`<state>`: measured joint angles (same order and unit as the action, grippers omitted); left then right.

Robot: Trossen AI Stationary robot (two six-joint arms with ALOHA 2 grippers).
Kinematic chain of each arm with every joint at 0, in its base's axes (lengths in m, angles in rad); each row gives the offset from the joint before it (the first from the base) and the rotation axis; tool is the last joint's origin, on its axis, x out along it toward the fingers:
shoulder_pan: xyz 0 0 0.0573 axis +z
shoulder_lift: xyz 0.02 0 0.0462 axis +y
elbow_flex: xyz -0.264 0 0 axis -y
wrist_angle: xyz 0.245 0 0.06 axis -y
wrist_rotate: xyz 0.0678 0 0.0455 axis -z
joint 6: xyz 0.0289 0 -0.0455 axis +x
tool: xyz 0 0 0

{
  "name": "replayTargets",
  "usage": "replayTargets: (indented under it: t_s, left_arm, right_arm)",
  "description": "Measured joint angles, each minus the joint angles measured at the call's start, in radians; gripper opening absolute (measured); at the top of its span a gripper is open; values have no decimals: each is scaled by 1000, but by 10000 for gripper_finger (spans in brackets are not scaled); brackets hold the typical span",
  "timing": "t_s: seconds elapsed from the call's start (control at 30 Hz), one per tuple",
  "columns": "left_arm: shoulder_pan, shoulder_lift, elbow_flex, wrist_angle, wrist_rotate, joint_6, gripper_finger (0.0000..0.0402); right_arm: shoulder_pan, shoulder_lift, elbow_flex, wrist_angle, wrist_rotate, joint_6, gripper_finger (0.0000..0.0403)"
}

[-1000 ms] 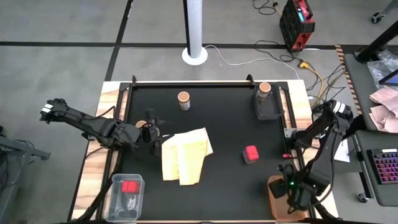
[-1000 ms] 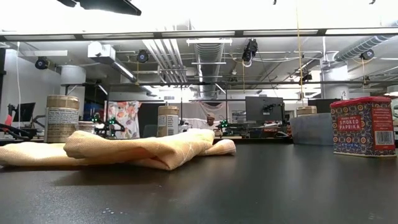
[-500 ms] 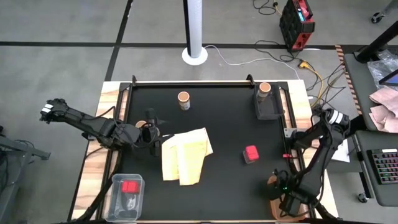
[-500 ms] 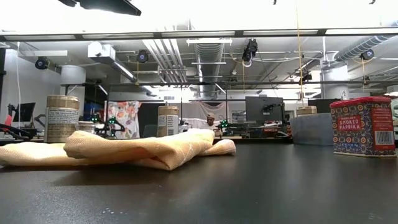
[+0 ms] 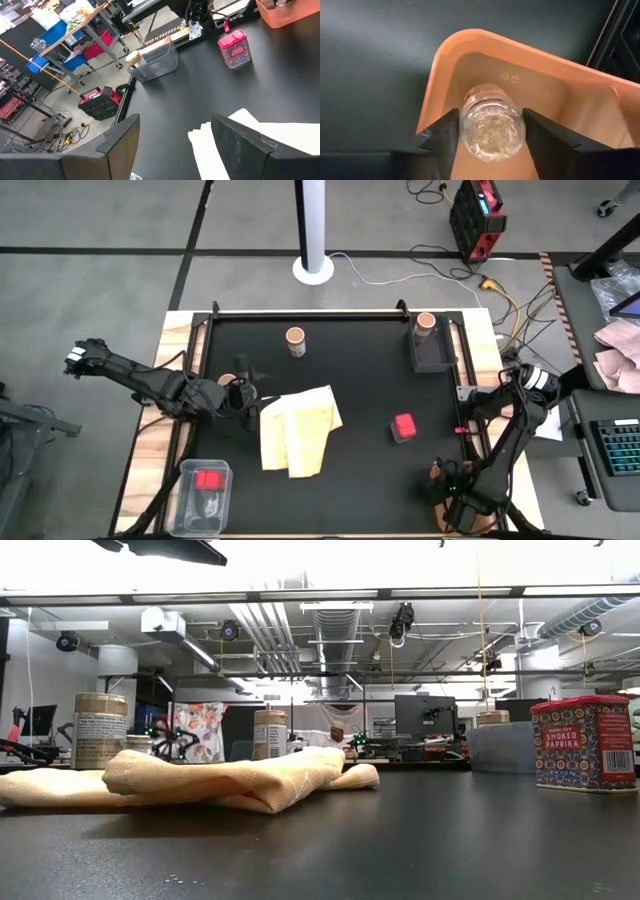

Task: Sort spices by type
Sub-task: Put the right brown spice bottle into the orange bin, then put the red spice can into the transparent bin

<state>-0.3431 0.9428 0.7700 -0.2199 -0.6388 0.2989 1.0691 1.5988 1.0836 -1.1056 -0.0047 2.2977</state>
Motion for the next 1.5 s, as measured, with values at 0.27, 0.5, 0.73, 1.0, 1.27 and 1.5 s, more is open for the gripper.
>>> replayTargets:
  t_s: [0.27,0.5,0.73,1.0,1.27,1.5]
  left_arm:
    - [0,0,0,-1,0,3,230]
    - [0,0,0,-1,0,3,230]
    - [0,0,0,-1,0,-3,230]
    - [0,0,0,-1,0,-19,230]
    - [0,6,0,49,1,-81,230]
    - [0,73,0,111,1,-94,230]
  right_arm:
    - [0,-37,1,-5,-3,25,249]
    - [0,-80,48,-131,-3,59,249]
    - [0,-80,146,-307,84,70,239]
    - [-43,-79,157,-318,339,34,248]
    - [-156,-57,155,-315,838,-152,245]
    - [-280,30,155,-258,1339,-350,229]
